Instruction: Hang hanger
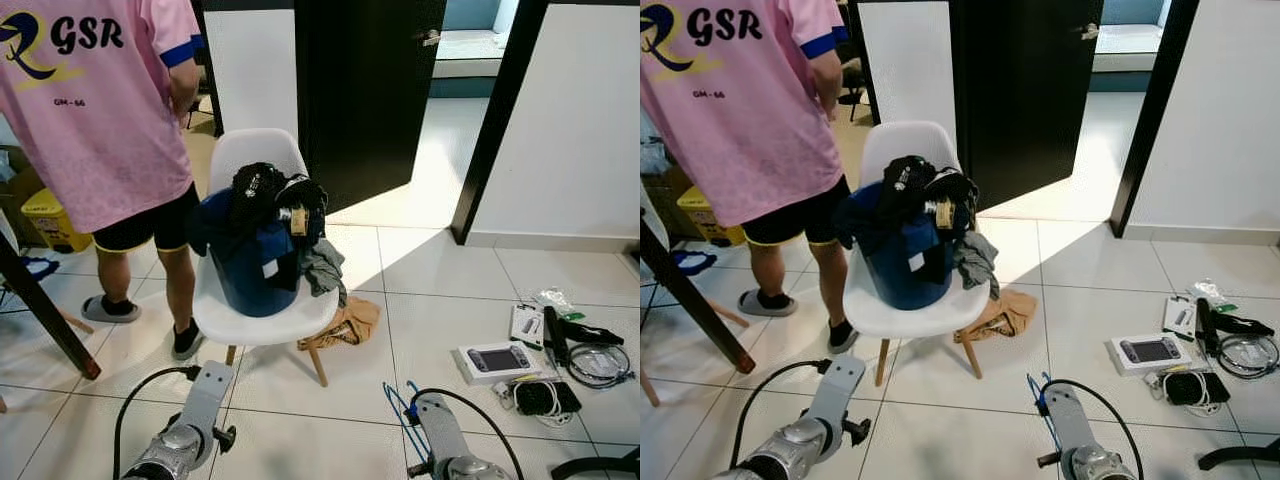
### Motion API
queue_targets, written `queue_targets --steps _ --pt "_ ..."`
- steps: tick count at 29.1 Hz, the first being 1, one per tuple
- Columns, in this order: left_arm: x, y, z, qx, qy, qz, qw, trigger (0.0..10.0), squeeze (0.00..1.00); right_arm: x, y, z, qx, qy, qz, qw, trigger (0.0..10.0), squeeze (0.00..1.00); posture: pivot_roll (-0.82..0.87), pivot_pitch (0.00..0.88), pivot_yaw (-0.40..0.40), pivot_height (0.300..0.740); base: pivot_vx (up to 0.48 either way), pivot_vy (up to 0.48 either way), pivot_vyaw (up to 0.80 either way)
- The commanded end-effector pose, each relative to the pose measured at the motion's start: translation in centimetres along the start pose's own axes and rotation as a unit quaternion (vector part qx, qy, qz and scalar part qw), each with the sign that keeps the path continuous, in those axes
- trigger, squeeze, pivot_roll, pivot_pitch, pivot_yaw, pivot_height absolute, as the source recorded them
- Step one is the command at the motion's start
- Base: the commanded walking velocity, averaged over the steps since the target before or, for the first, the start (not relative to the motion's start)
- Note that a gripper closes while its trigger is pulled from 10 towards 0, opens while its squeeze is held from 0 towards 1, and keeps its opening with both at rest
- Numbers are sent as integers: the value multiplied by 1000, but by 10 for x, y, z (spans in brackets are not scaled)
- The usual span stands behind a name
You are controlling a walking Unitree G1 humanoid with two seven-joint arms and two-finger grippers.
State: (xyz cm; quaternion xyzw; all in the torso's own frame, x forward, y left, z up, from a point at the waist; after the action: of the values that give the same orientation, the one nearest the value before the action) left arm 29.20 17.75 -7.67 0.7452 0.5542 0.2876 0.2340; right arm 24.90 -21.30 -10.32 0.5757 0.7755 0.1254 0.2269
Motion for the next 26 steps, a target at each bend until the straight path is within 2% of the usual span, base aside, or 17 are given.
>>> queue_targets --steps 1,7,8,10,11,12,13,14,15,16,17,18,19,26 --pt "5 -7 -1 14 5 8 1000 10000 0 2 4 0 -9 2 0 1000 10000 0 -6 0 25 740 0 0 0" --pt "11 -6 -1 10 31 2 999 10000 0 2 8 0 -27 -1 15 1000 10000 0 9 0 19 740 0 0 0" --pt "12 -6 -2 3 40 -36 999 10000 0 2 10 0 -38 -1 38 999 10000 0 9 0 19 740 0 0 0" --pt "12 -6 -2 3 40 -36 999 10000 0 2 10 0 -38 -1 38 999 10000 0 9 0 19 740 0 0 0" --pt "12 -7 -2 -2 46 -64 997 10000 0 3 11 0 -45 -2 54 998 10000 0 8 0 20 740 0 0 0" --pt "12 -7 -2 -2 46 -64 997 10000 0 3 11 0 -45 -2 54 998 10000 0 8 0 20 740 0 0 0" --pt "11 -6 -2 -17 49 -126 991 10000 0 6 12 0 -57 6 105 993 10000 0 8 0 20 740 0 0 0" --pt "11 -6 -2 -17 49 -126 991 10000 0 6 12 0 -57 6 105 993 10000 0 8 0 20 740 0 0 0" --pt "11 -6 -3 -29 53 -176 983 10000 0 8 13 0 -68 12 151 986 10000 0 11 0 15 740 0 0 0" --pt "11 -6 -3 -29 53 -176 983 10000 0 8 13 0 -68 12 151 986 10000 0 11 0 15 740 0 0 0" --pt "11 -6 -3 -40 57 -215 974 10000 0 9 14 -1 -79 18 195 977 10000 0 11 0 12 740 0 0 0" --pt "11 -6 -3 -40 57 -215 974 10000 0 9 14 -1 -79 18 195 977 10000 0 11 0 12 740 0 0 0" --pt "11 -6 -4 -47 59 -242 967 10000 0 10 15 -1 -87 20 225 970 10000 0 11 0 12 740 0 0 0" --pt "10 -4 -4 -59 57 -267 960 10000 0 9 16 -1 -99 18 254 962 10000 0 10 0 10 740 0 0 0"
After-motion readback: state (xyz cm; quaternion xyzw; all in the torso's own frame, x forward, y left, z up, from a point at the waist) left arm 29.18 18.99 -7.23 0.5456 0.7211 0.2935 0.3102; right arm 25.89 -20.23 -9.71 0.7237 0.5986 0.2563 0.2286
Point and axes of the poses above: a point about 5 cm out from each wrist's last joint towards the gripper, its own z axis pointing out of the wrist towards the gripper, its own y axis along the axis of the wrist's last joint, x = y × z, the point moved 5 cm from there along z, pointing out of the wrist towards the gripper, and after that the axes turned 1 degree about -z, right-handed, at the moved point
